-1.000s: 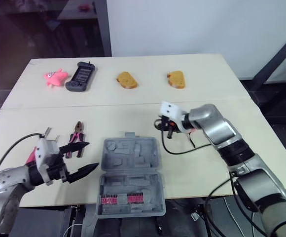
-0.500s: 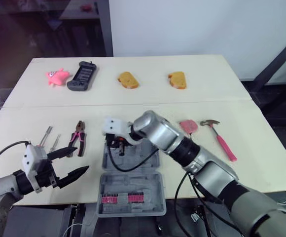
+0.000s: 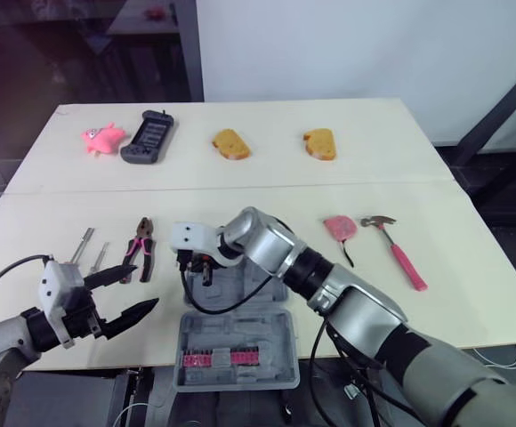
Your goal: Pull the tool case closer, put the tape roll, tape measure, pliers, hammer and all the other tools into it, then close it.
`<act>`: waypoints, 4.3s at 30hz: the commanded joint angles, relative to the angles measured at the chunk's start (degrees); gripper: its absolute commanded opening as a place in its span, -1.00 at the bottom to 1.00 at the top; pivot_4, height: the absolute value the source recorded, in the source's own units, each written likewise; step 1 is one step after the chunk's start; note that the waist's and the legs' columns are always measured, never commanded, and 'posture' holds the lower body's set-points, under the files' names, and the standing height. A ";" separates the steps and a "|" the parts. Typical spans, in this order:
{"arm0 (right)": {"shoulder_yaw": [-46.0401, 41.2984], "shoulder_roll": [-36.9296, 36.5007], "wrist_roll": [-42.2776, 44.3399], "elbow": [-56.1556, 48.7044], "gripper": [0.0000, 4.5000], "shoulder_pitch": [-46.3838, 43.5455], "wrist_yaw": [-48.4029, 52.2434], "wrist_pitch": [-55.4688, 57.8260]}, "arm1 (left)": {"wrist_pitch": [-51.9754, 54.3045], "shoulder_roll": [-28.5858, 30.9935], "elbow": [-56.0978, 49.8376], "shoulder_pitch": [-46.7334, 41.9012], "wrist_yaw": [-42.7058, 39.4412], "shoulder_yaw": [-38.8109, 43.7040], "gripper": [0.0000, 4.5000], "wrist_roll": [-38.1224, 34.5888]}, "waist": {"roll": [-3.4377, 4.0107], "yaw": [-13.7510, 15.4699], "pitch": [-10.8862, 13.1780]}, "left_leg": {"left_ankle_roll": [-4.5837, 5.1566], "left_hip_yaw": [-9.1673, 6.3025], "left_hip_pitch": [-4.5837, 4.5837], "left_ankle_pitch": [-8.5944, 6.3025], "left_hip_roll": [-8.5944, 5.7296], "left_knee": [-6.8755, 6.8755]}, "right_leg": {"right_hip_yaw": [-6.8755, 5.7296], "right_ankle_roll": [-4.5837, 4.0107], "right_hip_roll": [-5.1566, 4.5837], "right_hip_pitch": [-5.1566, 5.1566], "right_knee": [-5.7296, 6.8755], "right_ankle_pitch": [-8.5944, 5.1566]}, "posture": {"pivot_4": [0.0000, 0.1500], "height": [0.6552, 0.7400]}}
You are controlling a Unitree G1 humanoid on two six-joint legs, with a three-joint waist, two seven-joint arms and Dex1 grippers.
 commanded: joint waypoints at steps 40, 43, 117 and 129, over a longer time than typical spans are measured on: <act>-9.61 -0.16 1.05 -8.69 -0.10 2.97 0.06 0.87 | -3.46 -0.30 2.35 0.10 -2.94 0.88 1.00 0.17 | 0.01 -0.01 0.01 | 0.00 0.00 0.00 0.00 0.00 -0.07 | 0.01 -0.01 0.00 -0.03 -0.01 -0.01 | 1.00 1.00; -10.67 -0.25 1.71 -11.04 -0.10 6.87 -2.02 -0.74 | -3.33 -0.30 2.31 -0.05 -2.85 0.79 1.00 0.24 | 0.00 -0.01 0.00 | 0.00 0.01 0.00 0.00 0.00 -0.06 | 0.01 -0.01 0.00 -0.03 -0.02 -0.01 | 1.00 1.00; -14.86 1.95 1.91 0.94 -0.66 17.24 -15.33 -15.69 | -1.68 -0.27 1.29 -0.14 -2.31 1.57 1.00 0.22 | 0.00 -0.07 0.01 | 0.00 0.01 0.03 0.00 0.00 -0.08 | 0.04 -0.01 0.00 -0.01 -0.03 -0.01 | 1.00 1.00; -15.12 2.55 2.03 0.44 -0.66 17.32 -15.03 -14.61 | -2.00 -0.15 2.30 -0.68 -2.66 1.43 1.00 0.40 | -0.01 -0.07 0.01 | 0.00 0.01 0.03 0.00 0.00 -0.09 | 0.04 -0.01 0.00 0.00 -0.03 -0.01 | 1.00 1.00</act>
